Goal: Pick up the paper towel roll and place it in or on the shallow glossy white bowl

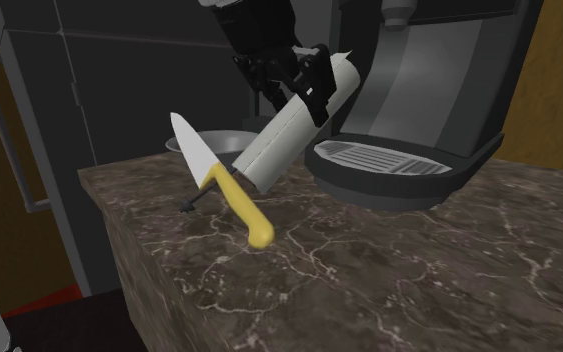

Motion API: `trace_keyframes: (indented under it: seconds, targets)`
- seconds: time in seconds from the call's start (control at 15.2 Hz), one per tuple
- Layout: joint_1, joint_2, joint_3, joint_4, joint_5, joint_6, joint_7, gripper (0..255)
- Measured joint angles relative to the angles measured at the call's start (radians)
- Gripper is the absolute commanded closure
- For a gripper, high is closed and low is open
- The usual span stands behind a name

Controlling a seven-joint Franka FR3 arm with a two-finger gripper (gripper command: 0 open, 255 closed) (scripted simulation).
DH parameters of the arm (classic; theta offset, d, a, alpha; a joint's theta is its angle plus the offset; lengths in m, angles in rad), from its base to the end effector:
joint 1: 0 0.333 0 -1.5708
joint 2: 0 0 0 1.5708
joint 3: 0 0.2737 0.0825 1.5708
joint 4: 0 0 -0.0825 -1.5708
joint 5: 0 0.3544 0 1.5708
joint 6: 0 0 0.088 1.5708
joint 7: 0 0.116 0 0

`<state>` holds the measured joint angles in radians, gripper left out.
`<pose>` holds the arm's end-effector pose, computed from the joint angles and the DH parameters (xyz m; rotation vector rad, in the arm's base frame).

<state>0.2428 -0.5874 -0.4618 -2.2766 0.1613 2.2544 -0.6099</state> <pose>0.4148 -0.1177 0.5691 -2.7910 -0.4557 -0.8985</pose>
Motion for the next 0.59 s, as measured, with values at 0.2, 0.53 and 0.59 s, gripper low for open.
trace_keyframes:
  seconds: [0.2, 0.53, 0.59]
  targets:
    - [0.000, 0.000, 0.000, 0.000, 0.000, 0.000, 0.000, 255]
    - [0.000, 0.001, 0.000, 0.006, -0.001, -0.006, 0.002, 255]
    - [0.000, 0.001, 0.003, 0.015, -0.002, -0.015, 0.005, 255]
